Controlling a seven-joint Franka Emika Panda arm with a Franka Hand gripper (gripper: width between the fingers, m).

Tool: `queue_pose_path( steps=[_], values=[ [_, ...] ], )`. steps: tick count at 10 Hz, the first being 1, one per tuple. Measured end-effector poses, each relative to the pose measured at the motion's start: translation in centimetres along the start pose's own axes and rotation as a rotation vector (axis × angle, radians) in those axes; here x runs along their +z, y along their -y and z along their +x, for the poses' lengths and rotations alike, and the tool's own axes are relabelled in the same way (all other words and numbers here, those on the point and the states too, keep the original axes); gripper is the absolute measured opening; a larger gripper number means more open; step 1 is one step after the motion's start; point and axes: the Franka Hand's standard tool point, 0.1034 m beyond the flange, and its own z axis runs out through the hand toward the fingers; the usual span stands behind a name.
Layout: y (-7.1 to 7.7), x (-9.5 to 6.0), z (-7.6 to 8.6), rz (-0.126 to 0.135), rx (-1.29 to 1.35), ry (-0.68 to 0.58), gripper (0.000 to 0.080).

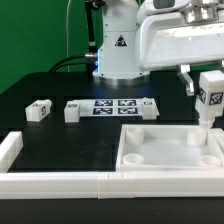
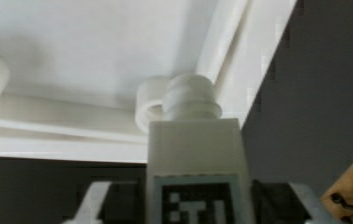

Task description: Assemble one leg

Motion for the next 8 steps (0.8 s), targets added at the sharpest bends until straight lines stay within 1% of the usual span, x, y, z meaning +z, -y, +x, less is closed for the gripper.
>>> queue_pose_path(
  steps=[1, 2, 3, 5, 7, 8],
  values=[
    [0.0, 1.1, 1.1, 0.003, 0.004, -0.003, 0.0290],
    [0.1, 1.8, 2.0, 0.006, 0.005, -0.011, 0.0290],
    [0.1, 2.1, 2.3, 0.007, 0.006, -0.014, 0.0290],
    [-0.2, 2.5, 2.0, 0.006, 0.003, -0.009, 0.0290],
    [-0.7, 3.4, 1.4, 0.000, -0.001, -0.014, 0.0290],
    [-0.6, 3.4, 1.3, 0.001, -0.002, -0.014, 0.0290]
  ],
)
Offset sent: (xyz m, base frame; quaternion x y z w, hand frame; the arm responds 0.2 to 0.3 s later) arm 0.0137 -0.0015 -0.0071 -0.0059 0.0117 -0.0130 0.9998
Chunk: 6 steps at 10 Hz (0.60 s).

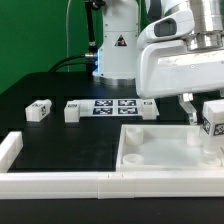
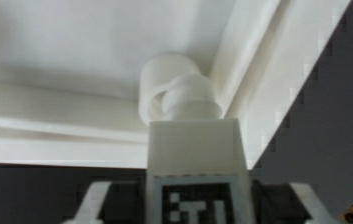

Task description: Assemble one leg

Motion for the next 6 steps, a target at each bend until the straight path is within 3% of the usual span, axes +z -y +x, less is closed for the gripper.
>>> queue_pose_path(
  steps=[6],
  values=[
    [-0.64, 0.48, 0.29, -0.011, 0.004, -0.052, 0.0290]
  ],
)
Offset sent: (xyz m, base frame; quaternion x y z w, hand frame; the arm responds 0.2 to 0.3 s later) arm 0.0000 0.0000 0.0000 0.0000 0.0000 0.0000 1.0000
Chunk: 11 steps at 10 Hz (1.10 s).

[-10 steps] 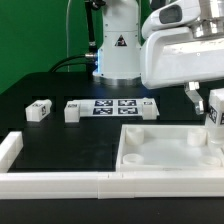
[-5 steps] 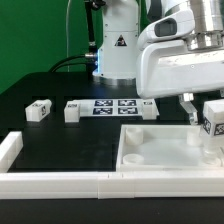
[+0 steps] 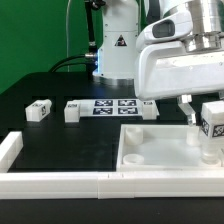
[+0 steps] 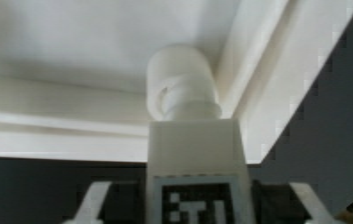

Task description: Assemble one leg

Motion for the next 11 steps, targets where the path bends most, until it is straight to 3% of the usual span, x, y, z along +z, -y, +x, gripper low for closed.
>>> queue_pose_path(
  steps=[7, 8, 9, 10, 11],
  values=[
    [0.0, 1.0, -1.2, -0.017, 0.000, -0.110, 0.0290],
    [0.0, 1.2, -1.3, -0.013, 0.000, -0.086, 0.0363],
    [0.0, 1.3, -1.4, -0.013, 0.000, -0.082, 0.0363],
    [0.0, 1.3, -1.4, -0.013, 0.000, -0.082, 0.0557],
    [0.0, 1.3, -1.5, -0.012, 0.000, -0.079, 0.0557]
  ],
)
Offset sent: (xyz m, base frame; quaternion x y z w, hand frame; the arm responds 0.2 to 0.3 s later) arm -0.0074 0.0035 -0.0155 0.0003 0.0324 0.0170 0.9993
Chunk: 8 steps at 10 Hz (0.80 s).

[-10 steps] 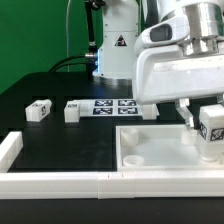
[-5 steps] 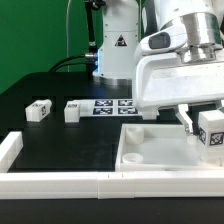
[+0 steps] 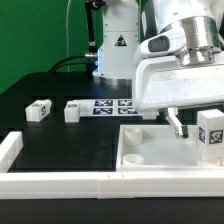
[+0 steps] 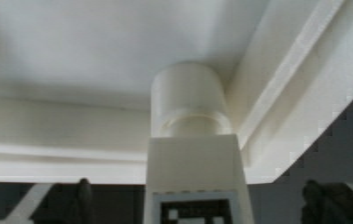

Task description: Assemble one leg

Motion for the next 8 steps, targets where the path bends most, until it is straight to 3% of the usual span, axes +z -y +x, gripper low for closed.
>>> queue_pose_path(
  steps=[1, 5, 8],
  values=[
    [0.0, 0.0, 0.0, 0.000, 0.000, 0.000, 0.0629],
    [0.1, -0.1, 0.1, 0.001, 0.002, 0.008, 0.0648],
    [0.7, -3.0, 2.9, 0.016, 0.018, 0.071, 0.0648]
  ],
)
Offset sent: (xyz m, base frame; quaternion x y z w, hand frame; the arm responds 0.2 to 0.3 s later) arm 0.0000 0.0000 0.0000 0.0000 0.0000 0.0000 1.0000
